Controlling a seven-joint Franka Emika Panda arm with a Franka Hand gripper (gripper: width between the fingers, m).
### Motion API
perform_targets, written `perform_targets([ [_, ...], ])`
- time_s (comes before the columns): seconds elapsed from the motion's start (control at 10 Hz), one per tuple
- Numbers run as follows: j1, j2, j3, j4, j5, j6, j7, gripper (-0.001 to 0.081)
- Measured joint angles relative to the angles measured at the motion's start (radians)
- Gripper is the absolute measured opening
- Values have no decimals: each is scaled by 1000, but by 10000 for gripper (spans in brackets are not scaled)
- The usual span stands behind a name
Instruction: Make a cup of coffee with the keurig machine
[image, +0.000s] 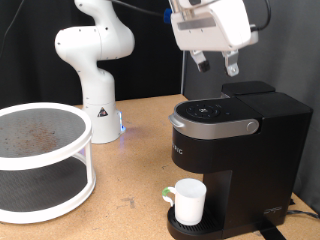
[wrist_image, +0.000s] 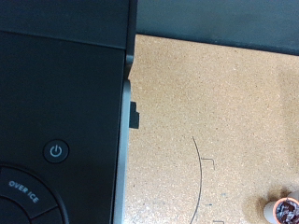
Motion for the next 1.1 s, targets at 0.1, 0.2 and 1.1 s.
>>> perform_targets([
  [0.1,0,3,5,-15,-2,10,-15,807],
  [0.2,1,4,10,-28,-2,13,-23,807],
  [1.1,-2,5,14,-85,3,-11,-9,20],
])
